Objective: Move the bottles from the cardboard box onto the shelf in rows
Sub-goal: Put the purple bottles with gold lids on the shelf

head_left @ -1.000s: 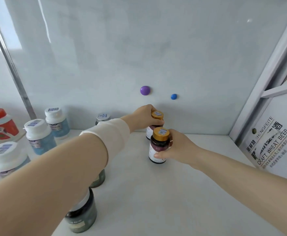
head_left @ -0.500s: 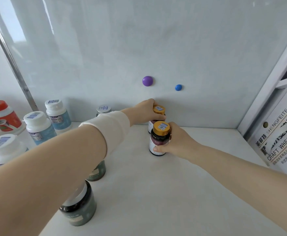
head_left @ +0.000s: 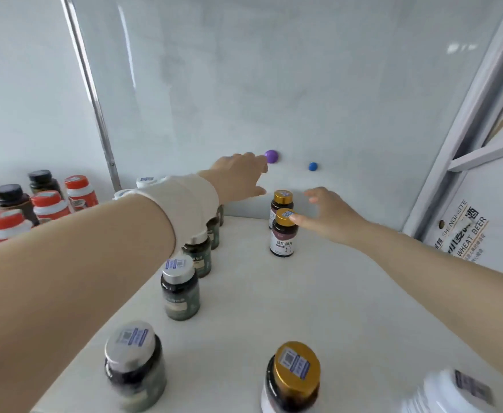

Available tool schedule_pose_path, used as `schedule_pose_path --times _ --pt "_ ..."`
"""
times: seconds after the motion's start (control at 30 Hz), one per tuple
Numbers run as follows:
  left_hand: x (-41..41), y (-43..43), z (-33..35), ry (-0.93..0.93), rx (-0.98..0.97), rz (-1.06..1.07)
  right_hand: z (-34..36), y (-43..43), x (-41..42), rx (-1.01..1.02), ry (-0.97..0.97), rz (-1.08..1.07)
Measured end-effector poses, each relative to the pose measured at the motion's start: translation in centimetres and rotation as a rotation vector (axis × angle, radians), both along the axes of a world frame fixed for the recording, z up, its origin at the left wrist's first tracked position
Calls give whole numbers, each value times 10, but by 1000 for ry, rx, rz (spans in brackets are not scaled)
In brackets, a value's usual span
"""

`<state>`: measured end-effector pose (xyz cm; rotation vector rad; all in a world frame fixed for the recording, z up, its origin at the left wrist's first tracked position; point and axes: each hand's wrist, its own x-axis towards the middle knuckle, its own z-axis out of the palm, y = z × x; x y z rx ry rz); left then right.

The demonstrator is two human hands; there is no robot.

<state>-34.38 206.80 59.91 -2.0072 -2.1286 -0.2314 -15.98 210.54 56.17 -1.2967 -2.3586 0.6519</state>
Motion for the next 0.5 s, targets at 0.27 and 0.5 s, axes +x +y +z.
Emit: schedule_pose_path --times 0.27,0.5 --pt "-6 -133 21 633 4 156 28 -101 -20 441 -340 110" --pt "-78 -274 23 614 -66 374 39 -209 -118 540 -342 304"
